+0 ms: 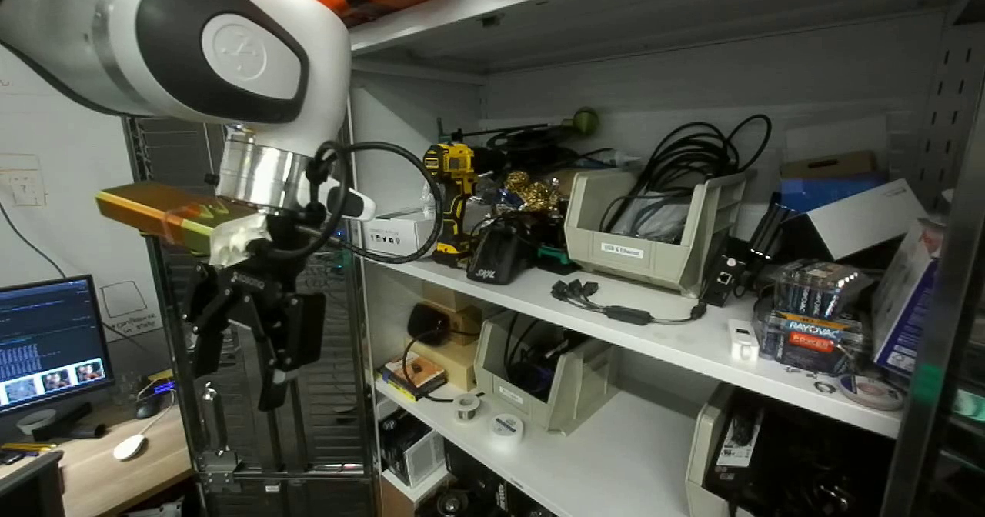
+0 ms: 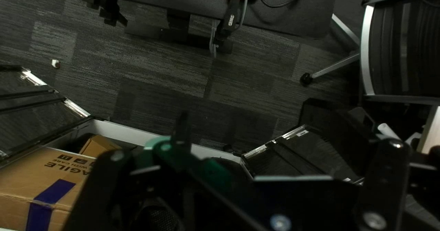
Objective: Pick up the black cable and put it in the tool box
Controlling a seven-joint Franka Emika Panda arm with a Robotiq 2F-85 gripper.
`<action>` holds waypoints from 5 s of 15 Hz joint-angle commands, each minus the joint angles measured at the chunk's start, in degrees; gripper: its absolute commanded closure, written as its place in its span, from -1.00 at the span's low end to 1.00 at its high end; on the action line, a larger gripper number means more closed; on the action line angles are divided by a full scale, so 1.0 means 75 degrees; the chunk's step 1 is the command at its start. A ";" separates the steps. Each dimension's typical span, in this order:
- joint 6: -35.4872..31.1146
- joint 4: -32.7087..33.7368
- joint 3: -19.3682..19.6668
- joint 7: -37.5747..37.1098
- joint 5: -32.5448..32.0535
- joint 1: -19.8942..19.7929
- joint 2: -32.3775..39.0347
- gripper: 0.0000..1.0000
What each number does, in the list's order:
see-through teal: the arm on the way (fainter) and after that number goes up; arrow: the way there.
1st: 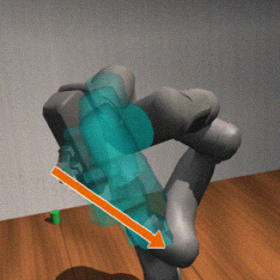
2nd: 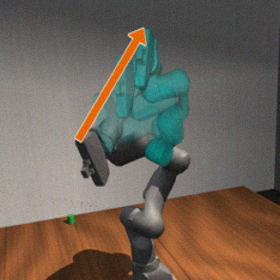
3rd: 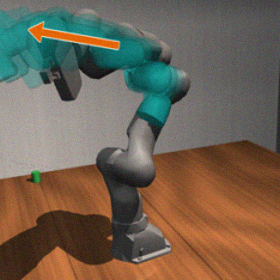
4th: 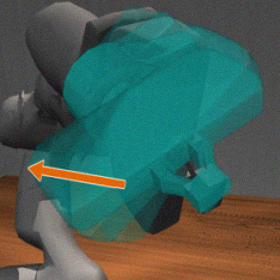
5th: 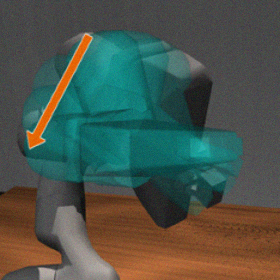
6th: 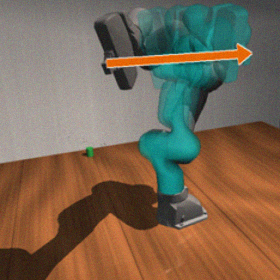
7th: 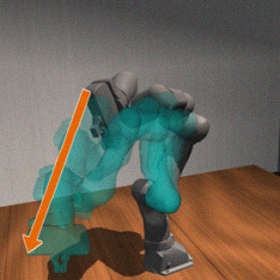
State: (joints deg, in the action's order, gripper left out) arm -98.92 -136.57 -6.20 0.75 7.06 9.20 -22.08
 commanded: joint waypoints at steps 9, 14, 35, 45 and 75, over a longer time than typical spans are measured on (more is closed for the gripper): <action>-0.2640 0.1571 0.0086 -0.2376 -0.0908 -0.1052 0.2112 -1.00; -0.3214 0.3454 0.0391 -0.4107 -0.1759 -0.1283 0.3519 -1.00; -0.2765 0.7003 0.1720 -0.7905 -0.2238 -0.1140 0.6461 -1.00; -0.2112 0.7110 0.1594 -0.7713 -0.1731 -0.1056 0.6304 0.59; -0.6259 0.7186 0.1568 -1.3145 -0.6597 -0.0934 0.5433 0.65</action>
State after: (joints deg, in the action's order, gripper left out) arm -144.27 -92.97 4.72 -92.47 -41.49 1.80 12.65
